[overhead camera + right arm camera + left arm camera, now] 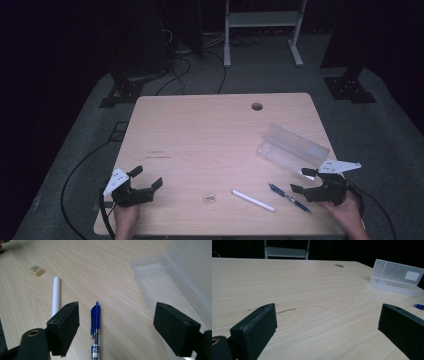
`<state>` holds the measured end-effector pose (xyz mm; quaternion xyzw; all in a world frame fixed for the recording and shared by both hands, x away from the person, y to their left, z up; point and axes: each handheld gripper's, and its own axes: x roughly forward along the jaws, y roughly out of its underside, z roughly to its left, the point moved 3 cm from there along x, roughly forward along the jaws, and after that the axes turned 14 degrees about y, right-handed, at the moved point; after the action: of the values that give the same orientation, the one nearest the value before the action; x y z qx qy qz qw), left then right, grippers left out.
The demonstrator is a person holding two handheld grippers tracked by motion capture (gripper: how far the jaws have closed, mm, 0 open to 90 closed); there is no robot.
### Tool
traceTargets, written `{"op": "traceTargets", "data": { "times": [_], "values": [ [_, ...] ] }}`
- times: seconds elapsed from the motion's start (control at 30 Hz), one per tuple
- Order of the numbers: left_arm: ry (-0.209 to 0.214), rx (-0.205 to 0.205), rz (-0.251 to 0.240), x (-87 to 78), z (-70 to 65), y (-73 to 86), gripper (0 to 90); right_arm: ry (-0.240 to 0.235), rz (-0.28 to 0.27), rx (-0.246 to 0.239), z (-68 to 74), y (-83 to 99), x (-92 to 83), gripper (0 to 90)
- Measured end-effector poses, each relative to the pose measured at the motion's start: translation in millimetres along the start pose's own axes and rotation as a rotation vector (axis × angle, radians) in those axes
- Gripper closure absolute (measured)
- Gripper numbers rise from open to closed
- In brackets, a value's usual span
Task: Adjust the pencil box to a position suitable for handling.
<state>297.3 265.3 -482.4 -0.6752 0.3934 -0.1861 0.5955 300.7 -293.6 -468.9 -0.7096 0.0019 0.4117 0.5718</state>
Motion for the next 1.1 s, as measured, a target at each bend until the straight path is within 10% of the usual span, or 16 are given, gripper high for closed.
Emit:
{"op": "traceTargets", "data": {
  "times": [1.1],
  "values": [
    [-0.003, 0.008, -0.009, -1.5, -0.4, -0.8, 1.1, 0.061, 0.073, -0.06, -14.1, -43.5, 31.9, 14.8]
  ]
}}
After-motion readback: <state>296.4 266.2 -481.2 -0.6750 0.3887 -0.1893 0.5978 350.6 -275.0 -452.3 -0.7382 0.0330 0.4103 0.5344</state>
